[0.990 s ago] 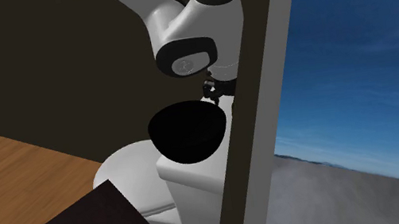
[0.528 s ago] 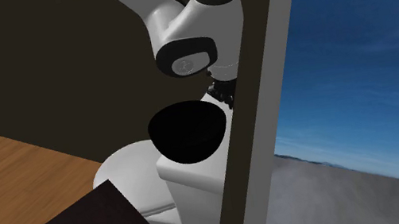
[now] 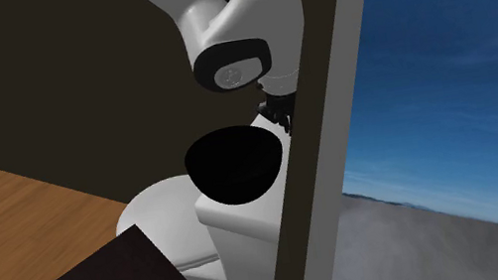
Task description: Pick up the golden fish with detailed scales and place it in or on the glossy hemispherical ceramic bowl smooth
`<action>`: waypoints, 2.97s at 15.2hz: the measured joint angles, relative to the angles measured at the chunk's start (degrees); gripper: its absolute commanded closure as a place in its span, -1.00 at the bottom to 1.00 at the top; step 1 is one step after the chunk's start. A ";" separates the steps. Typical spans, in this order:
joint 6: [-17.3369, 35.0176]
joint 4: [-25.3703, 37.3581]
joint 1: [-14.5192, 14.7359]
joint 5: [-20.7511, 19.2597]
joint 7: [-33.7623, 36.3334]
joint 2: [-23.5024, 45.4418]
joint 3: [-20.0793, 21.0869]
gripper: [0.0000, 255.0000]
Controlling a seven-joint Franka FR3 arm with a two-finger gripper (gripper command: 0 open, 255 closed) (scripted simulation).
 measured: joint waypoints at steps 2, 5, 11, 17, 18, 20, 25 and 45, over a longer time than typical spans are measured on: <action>-1.03 0.25 0.10 -2.78 2.42 -1.34 -0.32 1.00; -2.44 0.57 -0.03 -5.80 4.84 -2.95 -0.66 1.00; -5.87 1.83 -0.46 -11.87 10.15 -6.27 -0.66 1.00; -9.38 3.50 -1.05 -16.89 15.27 -7.23 0.33 -1.00; -12.61 5.19 -1.27 -21.94 21.78 -6.39 1.64 -1.00; -21.35 9.87 -0.67 -30.66 34.97 -3.31 4.01 -1.00; -23.16 10.44 -0.26 -33.51 40.20 -0.19 4.47 -1.00; -20.94 9.90 -0.33 -32.56 39.70 1.78 4.56 -1.00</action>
